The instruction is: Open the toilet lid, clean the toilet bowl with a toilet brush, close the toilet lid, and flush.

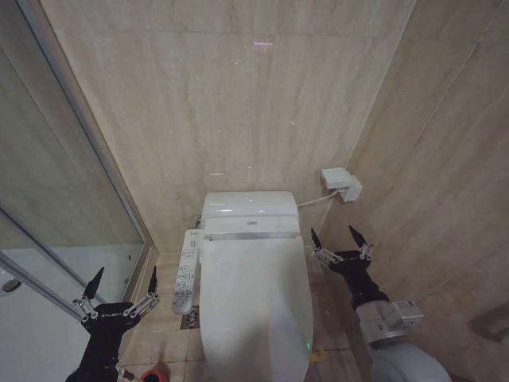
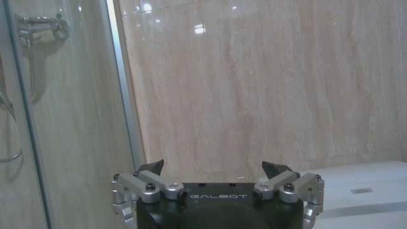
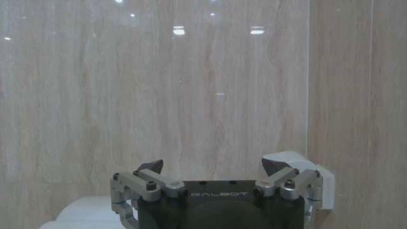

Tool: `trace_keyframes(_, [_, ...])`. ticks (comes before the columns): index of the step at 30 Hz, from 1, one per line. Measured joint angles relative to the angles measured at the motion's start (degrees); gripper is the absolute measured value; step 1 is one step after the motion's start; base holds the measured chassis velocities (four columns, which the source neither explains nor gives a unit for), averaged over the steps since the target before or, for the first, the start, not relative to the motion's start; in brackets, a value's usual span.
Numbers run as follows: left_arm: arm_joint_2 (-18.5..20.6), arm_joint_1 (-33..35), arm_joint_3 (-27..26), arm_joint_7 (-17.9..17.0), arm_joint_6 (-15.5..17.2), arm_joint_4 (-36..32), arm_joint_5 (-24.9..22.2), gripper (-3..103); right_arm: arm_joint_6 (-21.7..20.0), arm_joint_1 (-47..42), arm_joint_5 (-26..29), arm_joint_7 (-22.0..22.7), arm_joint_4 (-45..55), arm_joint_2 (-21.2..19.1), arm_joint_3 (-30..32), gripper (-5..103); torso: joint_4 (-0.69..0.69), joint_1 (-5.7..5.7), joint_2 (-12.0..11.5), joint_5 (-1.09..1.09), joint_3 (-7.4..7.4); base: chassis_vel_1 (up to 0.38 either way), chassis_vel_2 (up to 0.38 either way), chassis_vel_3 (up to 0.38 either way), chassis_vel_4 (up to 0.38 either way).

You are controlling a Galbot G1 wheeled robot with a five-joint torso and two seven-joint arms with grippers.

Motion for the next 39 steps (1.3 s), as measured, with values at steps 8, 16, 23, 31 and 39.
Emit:
trace_keyframes(8, [0.0,0.0,0.0,0.0,0.0,0.0,0.0,100,0.0,0.0,0.0,0.0,0.0,0.0,0.0,100,0.0,0.01,0.0,0.0,0.0,0.0,0.0,0.0,0.0])
trace_keyframes(16, [0.0,0.0,0.0,-0.1,0.1,0.0,-0.1,100,0.0,0.0,0.0,0.0,0.0,0.0,0.0,100,0.0,0.02,0.0,-0.01,0.01,0.095,-0.084,-0.083,0.109])
trace_keyframes(23, [0.0,0.0,0.0,-0.1,0.1,0.0,-0.1,100,0.0,0.0,0.0,0.0,0.0,0.0,0.0,100,0.0,0.0,0.0,0.0,0.01,0.214,-0.224,-0.22,0.212])
trace_keyframes(31, [0.0,0.0,0.0,-0.1,0.1,0.0,-0.1,100,0.0,0.0,0.0,0.0,0.0,0.0,0.0,100,-0.01,0.0,0.0,0.0,0.0,0.284,-0.295,-0.288,0.292])
trace_keyframes(39, [0.0,0.0,0.0,-0.1,0.1,0.0,-0.1,100,0.0,0.0,0.0,0.0,0.0,0.0,0.0,100,0.01,-0.03,0.0,0.02,-0.01,0.362,-0.364,-0.367,0.355])
